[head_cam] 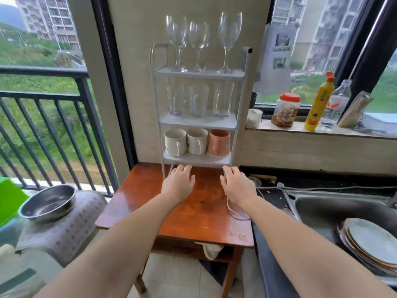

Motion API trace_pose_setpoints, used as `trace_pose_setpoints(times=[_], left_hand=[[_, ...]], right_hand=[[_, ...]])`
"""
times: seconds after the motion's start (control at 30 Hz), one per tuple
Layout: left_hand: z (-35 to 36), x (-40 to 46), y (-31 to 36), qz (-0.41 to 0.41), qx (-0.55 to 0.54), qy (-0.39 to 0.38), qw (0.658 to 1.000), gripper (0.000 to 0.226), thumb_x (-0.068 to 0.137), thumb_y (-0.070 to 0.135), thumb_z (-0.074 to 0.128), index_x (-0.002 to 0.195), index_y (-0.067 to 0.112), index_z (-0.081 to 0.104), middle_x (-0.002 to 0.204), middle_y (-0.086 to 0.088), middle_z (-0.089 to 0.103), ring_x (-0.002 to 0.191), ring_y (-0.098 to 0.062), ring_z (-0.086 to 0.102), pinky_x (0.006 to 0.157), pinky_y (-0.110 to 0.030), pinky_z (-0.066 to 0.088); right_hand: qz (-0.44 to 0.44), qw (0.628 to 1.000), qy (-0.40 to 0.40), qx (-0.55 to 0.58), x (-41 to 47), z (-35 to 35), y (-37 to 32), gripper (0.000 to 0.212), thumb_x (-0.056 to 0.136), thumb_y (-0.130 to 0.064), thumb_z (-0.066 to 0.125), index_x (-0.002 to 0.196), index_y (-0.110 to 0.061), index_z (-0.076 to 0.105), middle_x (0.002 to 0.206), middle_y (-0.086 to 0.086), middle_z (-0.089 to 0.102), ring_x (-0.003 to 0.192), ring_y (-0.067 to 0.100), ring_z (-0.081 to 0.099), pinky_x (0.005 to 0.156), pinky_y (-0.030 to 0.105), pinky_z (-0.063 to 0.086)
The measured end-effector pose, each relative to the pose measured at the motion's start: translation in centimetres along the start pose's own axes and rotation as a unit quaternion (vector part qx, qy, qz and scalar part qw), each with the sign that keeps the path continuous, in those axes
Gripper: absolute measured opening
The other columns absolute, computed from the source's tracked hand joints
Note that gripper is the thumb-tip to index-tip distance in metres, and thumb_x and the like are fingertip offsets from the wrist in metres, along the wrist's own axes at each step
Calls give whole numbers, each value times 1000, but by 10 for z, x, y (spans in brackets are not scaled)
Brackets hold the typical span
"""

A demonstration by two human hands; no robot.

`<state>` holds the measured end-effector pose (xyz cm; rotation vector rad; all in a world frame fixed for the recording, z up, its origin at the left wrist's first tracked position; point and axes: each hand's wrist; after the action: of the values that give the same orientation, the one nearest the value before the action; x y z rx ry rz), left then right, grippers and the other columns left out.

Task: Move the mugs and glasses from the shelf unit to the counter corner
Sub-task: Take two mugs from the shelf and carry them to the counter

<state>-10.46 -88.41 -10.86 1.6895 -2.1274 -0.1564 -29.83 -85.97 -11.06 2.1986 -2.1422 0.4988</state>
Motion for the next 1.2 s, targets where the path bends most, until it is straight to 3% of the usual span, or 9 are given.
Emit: trace_pose_setpoints(times=[0.2, 0.33, 0.5, 0.63, 0.8, 0.93, 1.03, 1.1, 1.2], left_hand=[[27, 84, -6, 18, -18, -50, 998, 43, 98, 34, 37, 137, 16, 42, 135, -7, 50, 120, -27, 51, 81, -39, 49], [47, 116, -5, -30, -91, -83, 992, 47, 98, 34, 37, 143, 19, 37, 144, -7, 44, 124, -29, 50, 91, -42, 48], [61, 147, 1, -112, -226, -97, 963, 42, 99, 30, 36, 139, 15, 40, 136, -13, 50, 111, -32, 57, 86, -40, 48], [61, 164, 9, -161, -332, -94, 925, 35, 100, 24, 37, 126, 5, 51, 116, -18, 63, 99, -33, 62, 81, -40, 52], [64, 170, 16, -221, -510, -118, 823, 42, 102, 36, 32, 115, 7, 58, 101, -11, 70, 92, -27, 67, 74, -35, 54], [65, 173, 20, -236, -510, -103, 821, 45, 102, 38, 26, 114, 6, 56, 92, -9, 64, 79, -21, 61, 62, -27, 48], [64, 169, 20, -252, -502, -91, 822, 41, 103, 35, 26, 108, 6, 54, 84, -5, 52, 71, -15, 48, 57, -24, 44], [64, 166, 18, -254, -487, -79, 832, 38, 103, 36, 25, 97, 8, 50, 81, -5, 49, 69, -14, 46, 55, -23, 42], [59, 158, 17, -255, -460, -55, 849, 38, 103, 36, 24, 97, 10, 50, 78, -5, 49, 68, -13, 45, 57, -23, 41]], right_hand=[[44, 997, 17, 54, 74, 24, 5, 40, 100, -36, 32, 133, -16, 42, 128, 9, 51, 104, 33, 58, 69, 36, 42], [110, 981, -3, 158, 108, 42, 2, 45, 100, -34, 35, 140, -16, 35, 142, 11, 43, 112, 34, 57, 79, 36, 45], [193, 904, -8, 381, 145, 51, -3, 38, 99, -33, 41, 131, -14, 46, 129, 8, 54, 105, 23, 56, 90, 35, 49], [266, 807, -30, 526, 163, 53, -6, 46, 96, -55, 35, 104, -17, 59, 105, 5, 65, 96, 24, 65, 82, 38, 59], [307, 741, -50, 595, 179, 61, -3, 37, 96, -53, 39, 97, -22, 59, 98, 4, 68, 92, 23, 67, 73, 33, 58], [318, 749, -44, 579, 188, 65, -4, 49, 100, -46, 30, 121, -10, 54, 106, 10, 61, 100, 27, 59, 95, 46, 52], [317, 758, -52, 567, 186, 62, -2, 49, 101, -44, 25, 129, -10, 47, 117, 11, 56, 106, 28, 55, 97, 45, 51], [313, 765, -49, 561, 183, 59, 0, 46, 102, -43, 24, 128, -13, 48, 122, 12, 56, 106, 28, 55, 97, 44, 51], [298, 775, -40, 555, 176, 56, 3, 47, 103, -39, 25, 136, -13, 45, 123, 9, 55, 101, 24, 52, 90, 37, 51]])
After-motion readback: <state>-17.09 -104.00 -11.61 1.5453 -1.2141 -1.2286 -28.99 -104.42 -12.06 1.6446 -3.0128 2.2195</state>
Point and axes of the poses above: each hand's wrist, its own x-axis towards the middle knuckle, its own z-axis out of the palm, y = z × x
